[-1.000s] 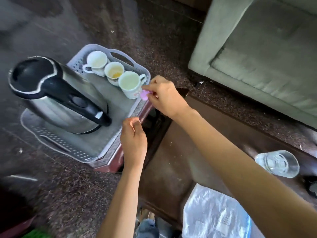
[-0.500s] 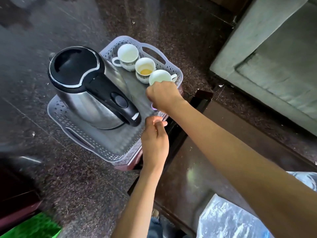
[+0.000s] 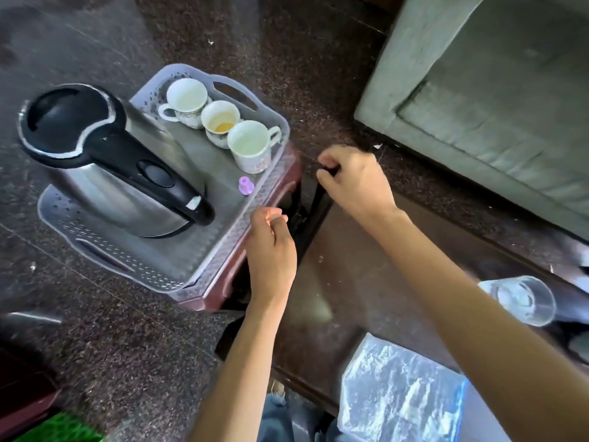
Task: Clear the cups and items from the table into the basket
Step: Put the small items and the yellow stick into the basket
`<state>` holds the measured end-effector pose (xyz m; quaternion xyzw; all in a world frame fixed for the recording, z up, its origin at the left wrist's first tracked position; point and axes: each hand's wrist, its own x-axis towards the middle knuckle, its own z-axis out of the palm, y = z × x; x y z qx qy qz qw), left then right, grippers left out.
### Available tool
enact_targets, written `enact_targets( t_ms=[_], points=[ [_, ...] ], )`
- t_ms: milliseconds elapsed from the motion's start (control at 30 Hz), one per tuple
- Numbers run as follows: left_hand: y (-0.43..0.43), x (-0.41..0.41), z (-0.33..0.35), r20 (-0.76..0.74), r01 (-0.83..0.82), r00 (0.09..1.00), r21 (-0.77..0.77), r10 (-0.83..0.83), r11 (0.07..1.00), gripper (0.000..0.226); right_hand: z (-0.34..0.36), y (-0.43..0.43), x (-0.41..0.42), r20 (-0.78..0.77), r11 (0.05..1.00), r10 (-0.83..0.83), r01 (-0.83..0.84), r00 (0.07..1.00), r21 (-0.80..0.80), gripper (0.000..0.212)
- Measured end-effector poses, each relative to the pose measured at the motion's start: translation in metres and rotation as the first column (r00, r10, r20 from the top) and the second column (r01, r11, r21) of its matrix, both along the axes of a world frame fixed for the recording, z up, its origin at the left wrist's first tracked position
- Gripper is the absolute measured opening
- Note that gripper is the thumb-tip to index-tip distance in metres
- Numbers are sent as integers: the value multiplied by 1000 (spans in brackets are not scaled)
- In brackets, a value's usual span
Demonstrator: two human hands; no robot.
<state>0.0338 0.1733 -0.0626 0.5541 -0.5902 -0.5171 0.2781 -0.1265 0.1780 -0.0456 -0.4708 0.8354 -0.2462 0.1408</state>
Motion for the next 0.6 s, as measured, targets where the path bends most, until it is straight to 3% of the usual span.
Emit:
enact_targets(
  t_ms=[167, 300, 467, 600],
  points=[
    [53, -26, -4, 33, 134, 990, 8, -135, 991, 15, -61, 117, -24, -12, 938, -207, 202, 978, 282, 32],
    [94, -42, -16, 90, 226, 970, 29, -227, 974, 16, -92, 196, -23, -43, 904, -234, 234, 971, 358, 45],
    [133, -52, -25, 141, 327, 933, 55, -332, 943, 16, -114, 268, -27, -123, 878, -309, 333, 943, 345, 52],
    [153, -58, -30, 172, 365, 913, 62, -370, 929, 18, -132, 302, -39, -189, 785, -310, 363, 932, 502, 52]
  ],
)
